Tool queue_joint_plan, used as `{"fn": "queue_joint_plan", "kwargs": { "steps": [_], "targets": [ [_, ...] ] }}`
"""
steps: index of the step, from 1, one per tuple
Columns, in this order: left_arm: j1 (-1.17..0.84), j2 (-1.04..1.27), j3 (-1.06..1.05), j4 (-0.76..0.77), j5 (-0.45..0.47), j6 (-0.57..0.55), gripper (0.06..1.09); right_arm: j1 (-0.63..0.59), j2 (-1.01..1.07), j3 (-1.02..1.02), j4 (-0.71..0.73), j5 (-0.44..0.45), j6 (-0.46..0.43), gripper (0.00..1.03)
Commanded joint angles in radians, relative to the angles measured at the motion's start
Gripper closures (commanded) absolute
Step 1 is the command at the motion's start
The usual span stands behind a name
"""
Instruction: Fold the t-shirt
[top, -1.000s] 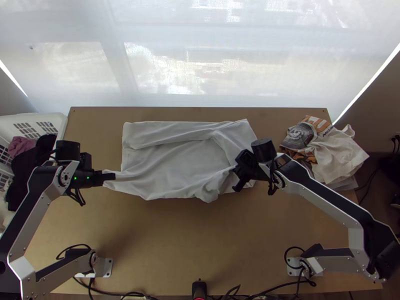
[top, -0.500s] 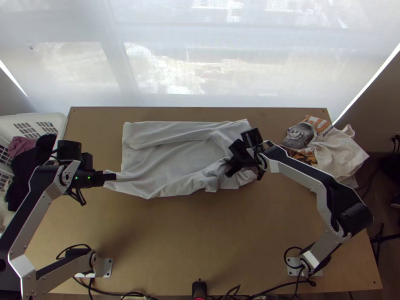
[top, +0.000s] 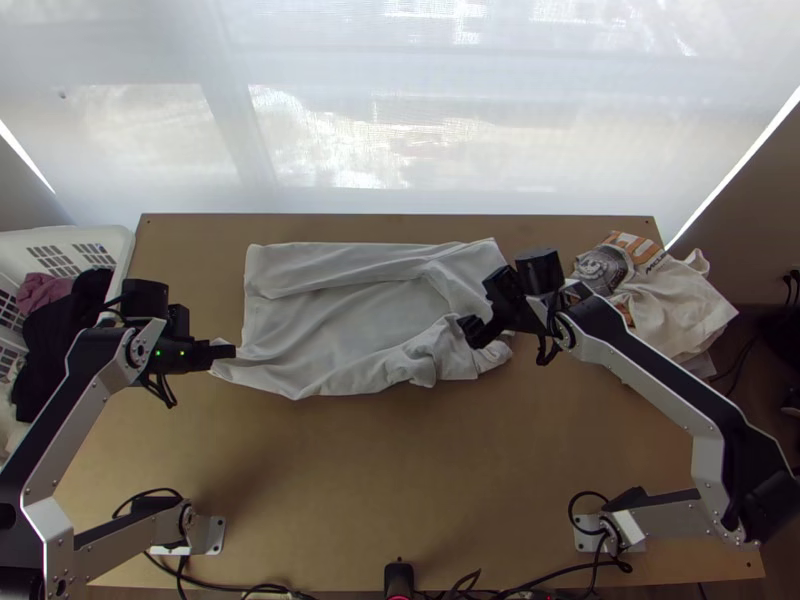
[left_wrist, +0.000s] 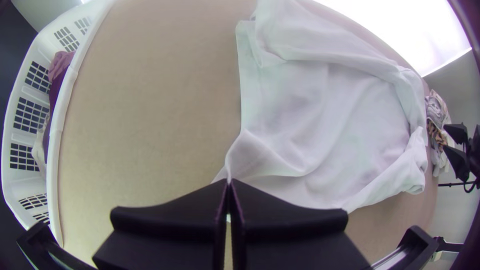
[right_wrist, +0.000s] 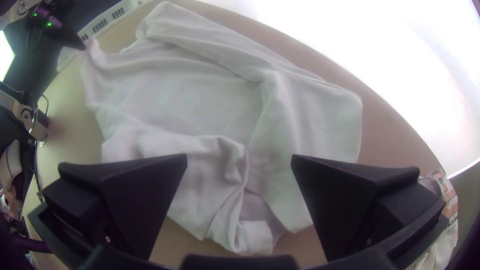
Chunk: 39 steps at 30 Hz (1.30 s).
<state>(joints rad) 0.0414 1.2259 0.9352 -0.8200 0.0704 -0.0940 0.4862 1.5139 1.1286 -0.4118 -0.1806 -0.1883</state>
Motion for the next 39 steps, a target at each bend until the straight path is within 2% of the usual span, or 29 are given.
{"fn": "queue_joint_plan", "kwargs": {
  "steps": [1,7,14,16,21,24,29,30,33,37,39],
  "targets": [
    [-0.002,0.020,0.002,0.018,0.002,-0.003,1.05,0.098,-0.159,-0.093,-0.094,0.003,0.012,0.05],
    [0.000,0.021,-0.009,0.021,0.000,-0.007,1.05,0.226,-0.179,-0.220,-0.108,0.003,0.016,0.06],
    [0.000,0.020,-0.004,0.021,0.000,-0.006,1.05,0.321,-0.123,-0.228,-0.102,0.003,0.030,0.07],
    [0.002,0.020,-0.003,0.021,0.000,-0.006,1.05,0.341,-0.095,-0.224,-0.094,0.003,0.032,0.10],
    [0.000,0.018,0.001,0.021,0.000,-0.007,1.05,0.348,-0.024,-0.202,-0.059,0.003,0.035,0.10],
    [0.000,0.015,0.001,0.021,0.000,-0.007,1.05,0.348,0.015,-0.188,-0.030,0.003,0.035,0.16],
    [0.005,0.012,-0.001,0.021,0.000,-0.006,1.05,0.344,0.081,-0.156,0.004,0.003,0.038,0.16],
    [0.006,0.012,-0.001,0.019,0.000,-0.006,1.05,0.339,0.092,-0.147,0.005,0.004,0.039,0.17],
    [0.008,0.012,-0.003,0.019,0.000,-0.006,1.05,0.333,0.124,-0.121,0.008,0.004,0.041,0.30],
    [0.008,0.012,-0.003,0.021,0.000,-0.004,1.05,0.331,0.157,-0.092,0.013,0.006,0.039,0.31],
    [0.009,0.012,-0.001,0.021,0.000,-0.004,1.05,0.325,0.170,-0.079,0.022,0.009,0.039,0.38]
  ]
}}
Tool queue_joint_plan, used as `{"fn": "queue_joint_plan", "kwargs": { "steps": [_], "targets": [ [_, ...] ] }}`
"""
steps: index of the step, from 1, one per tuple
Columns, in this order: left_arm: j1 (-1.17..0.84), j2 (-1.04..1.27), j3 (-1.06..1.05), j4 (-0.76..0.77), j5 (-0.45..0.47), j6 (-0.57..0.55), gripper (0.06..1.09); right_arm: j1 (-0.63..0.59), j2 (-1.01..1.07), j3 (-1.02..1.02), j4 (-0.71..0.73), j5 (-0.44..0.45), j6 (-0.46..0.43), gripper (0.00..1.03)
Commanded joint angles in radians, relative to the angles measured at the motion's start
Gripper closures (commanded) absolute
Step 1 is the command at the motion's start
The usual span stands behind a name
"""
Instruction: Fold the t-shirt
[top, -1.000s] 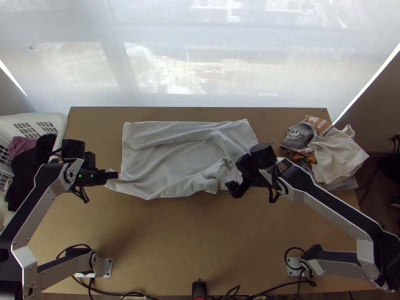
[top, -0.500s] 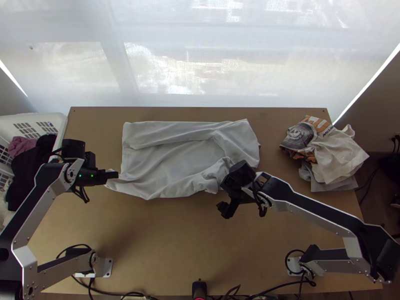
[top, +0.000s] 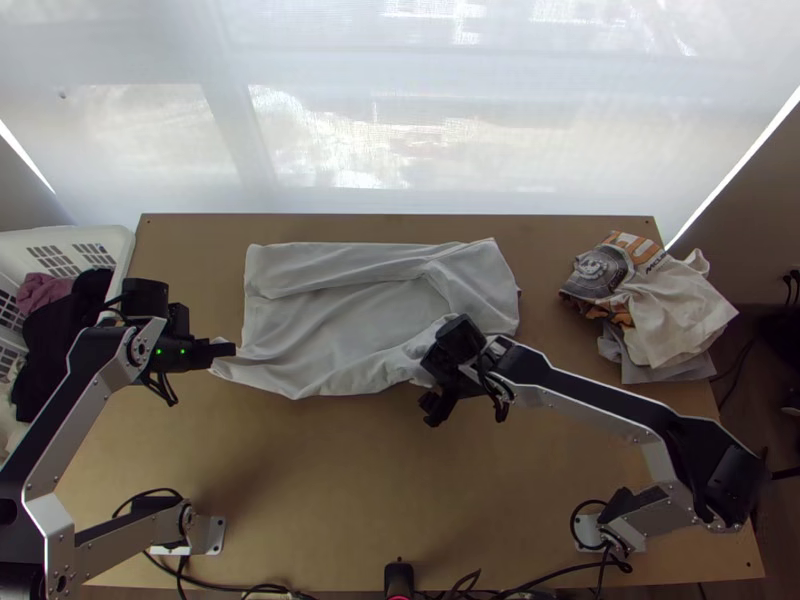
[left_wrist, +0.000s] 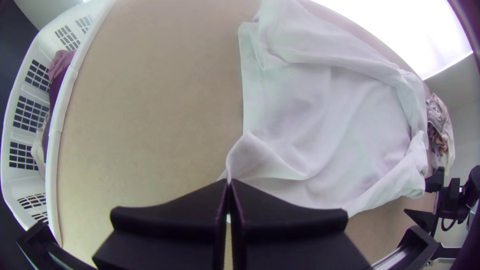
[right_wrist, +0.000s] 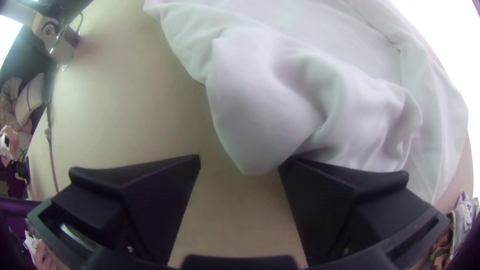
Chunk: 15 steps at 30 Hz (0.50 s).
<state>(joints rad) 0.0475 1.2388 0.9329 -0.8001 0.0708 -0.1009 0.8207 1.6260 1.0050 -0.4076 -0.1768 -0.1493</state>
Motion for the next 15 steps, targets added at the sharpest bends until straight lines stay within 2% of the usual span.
{"fn": "queue_joint_plan", "kwargs": {
  "steps": [1,3,6,9,15],
  "targets": [
    [0.005,-0.001,0.001,0.001,0.000,0.003,1.05,-0.014,0.064,0.052,0.024,0.005,-0.001,0.40],
    [0.005,-0.002,0.000,-0.001,0.000,0.004,1.05,-0.025,0.075,0.072,0.024,0.005,-0.004,0.53],
    [0.006,-0.006,-0.002,-0.001,0.000,0.006,1.05,-0.031,0.080,0.095,0.024,0.005,-0.007,0.80],
    [0.006,-0.007,-0.002,-0.001,0.000,0.009,1.05,-0.038,0.069,0.095,0.023,0.005,-0.007,1.00],
    [0.006,-0.007,-0.002,-0.001,0.000,0.007,1.05,-0.052,-0.005,0.047,0.021,0.005,-0.004,1.00]
  ]
}}
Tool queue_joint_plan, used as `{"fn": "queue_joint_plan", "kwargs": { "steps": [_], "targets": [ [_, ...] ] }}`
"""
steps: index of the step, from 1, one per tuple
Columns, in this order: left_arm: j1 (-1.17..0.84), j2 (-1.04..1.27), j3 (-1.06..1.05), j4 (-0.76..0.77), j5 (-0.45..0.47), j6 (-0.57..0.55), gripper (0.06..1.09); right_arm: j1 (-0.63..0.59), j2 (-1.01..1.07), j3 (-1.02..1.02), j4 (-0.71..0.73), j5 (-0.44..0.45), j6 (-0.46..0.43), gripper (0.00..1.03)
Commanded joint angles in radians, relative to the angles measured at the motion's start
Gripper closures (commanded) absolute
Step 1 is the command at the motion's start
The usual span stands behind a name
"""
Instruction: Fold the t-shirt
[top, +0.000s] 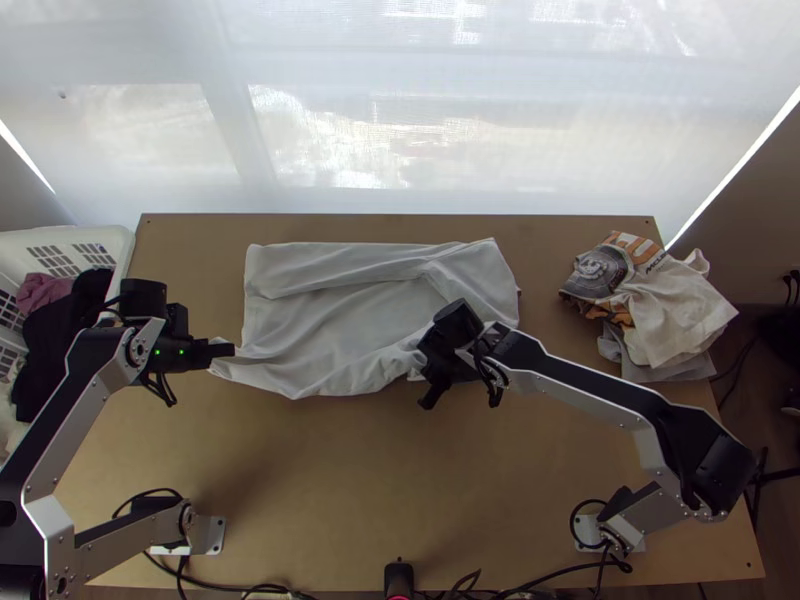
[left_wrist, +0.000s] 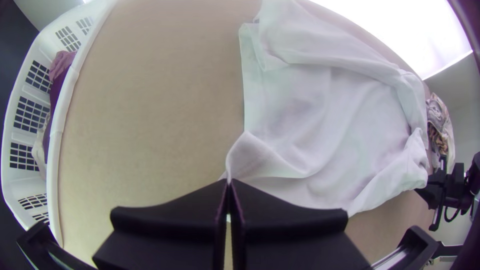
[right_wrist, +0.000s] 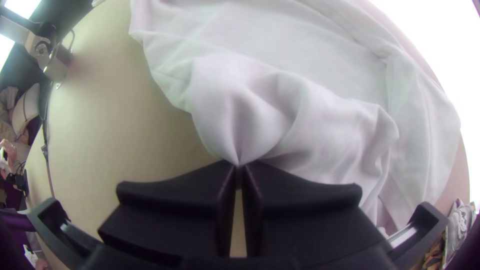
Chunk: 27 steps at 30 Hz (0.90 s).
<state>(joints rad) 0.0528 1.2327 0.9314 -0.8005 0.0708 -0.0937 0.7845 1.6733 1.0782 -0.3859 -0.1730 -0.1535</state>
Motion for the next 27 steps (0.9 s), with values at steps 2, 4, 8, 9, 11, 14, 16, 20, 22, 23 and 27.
{"fn": "queue_joint_plan", "kwargs": {
  "steps": [2,4,8,9,11,14,16,20,22,23,27],
  "targets": [
    [0.001,-0.001,0.001,0.000,0.000,0.000,1.05,-0.025,-0.084,-0.046,-0.001,0.001,-0.001,1.00],
    [-0.001,-0.001,0.003,0.000,0.000,0.002,1.05,-0.044,-0.126,-0.060,-0.004,0.001,0.000,1.00],
    [0.001,-0.012,0.003,-0.003,0.000,0.003,1.05,-0.093,-0.210,-0.058,-0.038,0.000,0.000,1.00],
    [0.001,-0.015,0.003,-0.005,0.000,0.005,1.05,-0.102,-0.233,-0.050,-0.059,0.000,0.000,1.00],
    [0.002,-0.021,0.001,-0.009,-0.002,0.008,1.05,-0.123,-0.274,-0.027,-0.114,0.000,-0.004,1.00],
    [0.001,-0.030,0.003,-0.016,-0.002,0.009,1.05,-0.136,-0.334,0.014,-0.199,-0.002,-0.018,1.00],
    [0.001,-0.035,0.004,-0.019,0.000,0.011,1.05,-0.136,-0.368,0.037,-0.261,-0.008,-0.034,1.00],
    [-0.001,-0.045,0.014,-0.031,0.000,0.011,1.05,-0.117,-0.428,0.069,-0.370,-0.016,-0.060,1.00],
    [-0.001,-0.053,0.017,-0.037,0.000,0.009,1.05,-0.097,-0.448,0.081,-0.419,-0.017,-0.069,1.00],
    [-0.001,-0.056,0.017,-0.042,0.000,0.009,1.05,-0.080,-0.449,0.086,-0.452,-0.017,-0.075,1.00],
    [-0.007,-0.072,0.014,-0.054,0.000,0.008,1.05,0.009,-0.449,0.045,-0.541,-0.045,-0.090,1.00]
  ]
}}
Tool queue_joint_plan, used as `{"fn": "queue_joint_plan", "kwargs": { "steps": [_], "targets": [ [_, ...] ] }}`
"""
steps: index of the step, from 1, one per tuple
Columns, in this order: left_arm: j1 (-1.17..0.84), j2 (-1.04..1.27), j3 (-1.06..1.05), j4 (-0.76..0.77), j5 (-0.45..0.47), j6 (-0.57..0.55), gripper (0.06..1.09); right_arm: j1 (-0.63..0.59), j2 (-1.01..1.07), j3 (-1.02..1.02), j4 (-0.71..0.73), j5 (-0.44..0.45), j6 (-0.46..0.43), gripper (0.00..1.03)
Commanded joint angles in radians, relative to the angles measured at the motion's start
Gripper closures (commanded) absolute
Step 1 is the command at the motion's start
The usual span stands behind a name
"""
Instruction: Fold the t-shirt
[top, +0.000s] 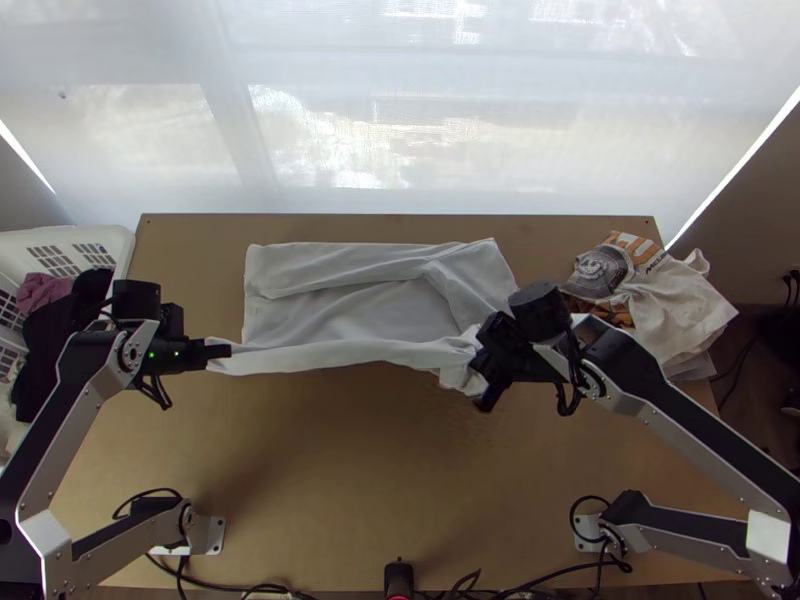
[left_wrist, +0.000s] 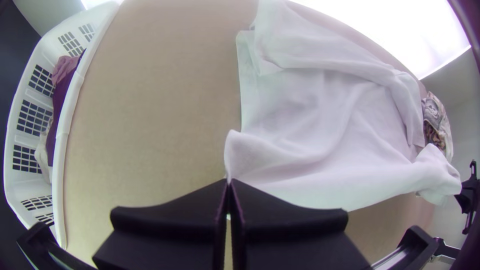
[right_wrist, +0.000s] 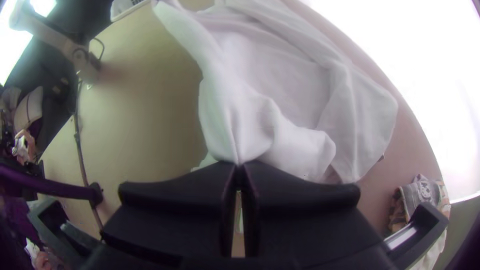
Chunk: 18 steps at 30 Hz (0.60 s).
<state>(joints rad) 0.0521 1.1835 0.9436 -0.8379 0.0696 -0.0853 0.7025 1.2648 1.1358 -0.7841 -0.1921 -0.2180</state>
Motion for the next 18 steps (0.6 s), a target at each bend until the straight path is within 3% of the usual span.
{"fn": "queue_joint_plan", "kwargs": {
  "steps": [1,9,15,16,18],
  "targets": [
    [-0.009,-0.027,-0.002,-0.020,0.001,-0.001,1.05,0.120,-0.041,-0.034,-0.155,-0.027,-0.027,1.00],
    [-0.012,-0.074,-0.045,-0.041,0.001,-0.002,1.05,0.293,0.056,-0.206,-0.168,-0.035,-0.066,1.00],
    [-0.014,-0.116,-0.062,-0.064,0.002,-0.007,1.05,0.250,0.140,-0.197,0.045,-0.038,-0.073,1.00],
    [-0.014,-0.124,-0.066,-0.067,0.002,-0.007,1.05,0.244,0.142,-0.183,0.068,-0.038,-0.069,0.97],
    [-0.012,-0.133,-0.072,-0.073,0.001,-0.007,1.05,0.227,0.136,-0.162,0.106,-0.038,-0.035,0.63]
  ]
}}
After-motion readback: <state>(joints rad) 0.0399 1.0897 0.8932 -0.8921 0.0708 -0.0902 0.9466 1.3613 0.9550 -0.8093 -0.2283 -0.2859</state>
